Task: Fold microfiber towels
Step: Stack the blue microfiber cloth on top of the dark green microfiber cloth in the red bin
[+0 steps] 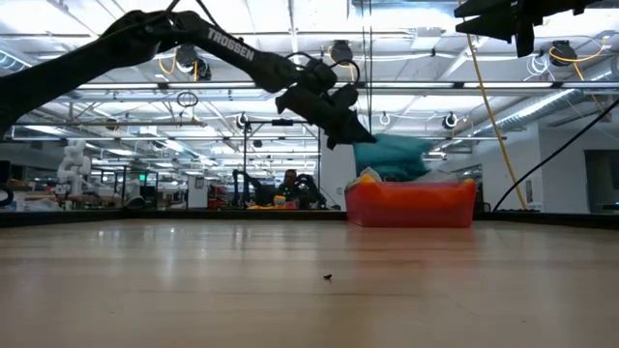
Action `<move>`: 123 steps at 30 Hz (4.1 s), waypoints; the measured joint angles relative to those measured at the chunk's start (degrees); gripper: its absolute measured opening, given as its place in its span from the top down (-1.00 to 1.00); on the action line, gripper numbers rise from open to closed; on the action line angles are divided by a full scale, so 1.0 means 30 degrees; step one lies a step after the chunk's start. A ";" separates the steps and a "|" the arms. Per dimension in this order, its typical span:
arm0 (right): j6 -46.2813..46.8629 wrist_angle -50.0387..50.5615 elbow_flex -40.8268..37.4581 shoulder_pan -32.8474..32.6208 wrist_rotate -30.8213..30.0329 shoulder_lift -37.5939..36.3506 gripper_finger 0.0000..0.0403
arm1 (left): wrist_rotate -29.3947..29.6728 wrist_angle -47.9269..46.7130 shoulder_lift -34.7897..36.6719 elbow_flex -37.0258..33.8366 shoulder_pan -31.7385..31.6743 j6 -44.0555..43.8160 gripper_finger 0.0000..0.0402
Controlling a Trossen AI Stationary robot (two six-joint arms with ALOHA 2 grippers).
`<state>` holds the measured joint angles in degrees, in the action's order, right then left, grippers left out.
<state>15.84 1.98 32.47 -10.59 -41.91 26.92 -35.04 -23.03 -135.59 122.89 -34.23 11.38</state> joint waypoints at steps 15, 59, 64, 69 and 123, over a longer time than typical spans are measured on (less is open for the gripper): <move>0.0124 0.0006 0.0000 0.0029 -0.0087 0.0009 0.36 | 0.4575 -0.0011 -0.1049 -0.0022 0.0243 -0.0270 0.61; -0.2908 0.0935 0.9067 1.9246 2.2588 1.6695 0.98 | 1.8223 -0.9714 1.1336 0.0008 0.6832 -1.0571 0.78; -0.6124 0.3114 1.2387 2.1288 2.5457 2.1085 0.99 | 1.9936 -1.0196 1.1489 0.0000 0.8636 -1.1578 0.87; -0.7706 0.5528 1.4659 2.2184 2.5889 2.4137 1.00 | 2.0762 -1.0395 1.1453 -0.0007 0.9772 -1.2230 0.96; -0.0804 0.6330 1.4943 2.0513 2.0549 2.7892 1.00 | 2.2175 -1.0105 1.1460 -0.0007 1.1496 -1.3405 0.87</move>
<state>13.42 20.97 77.30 50.95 19.74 110.59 31.48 -53.35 -101.21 122.87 0.26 -28.84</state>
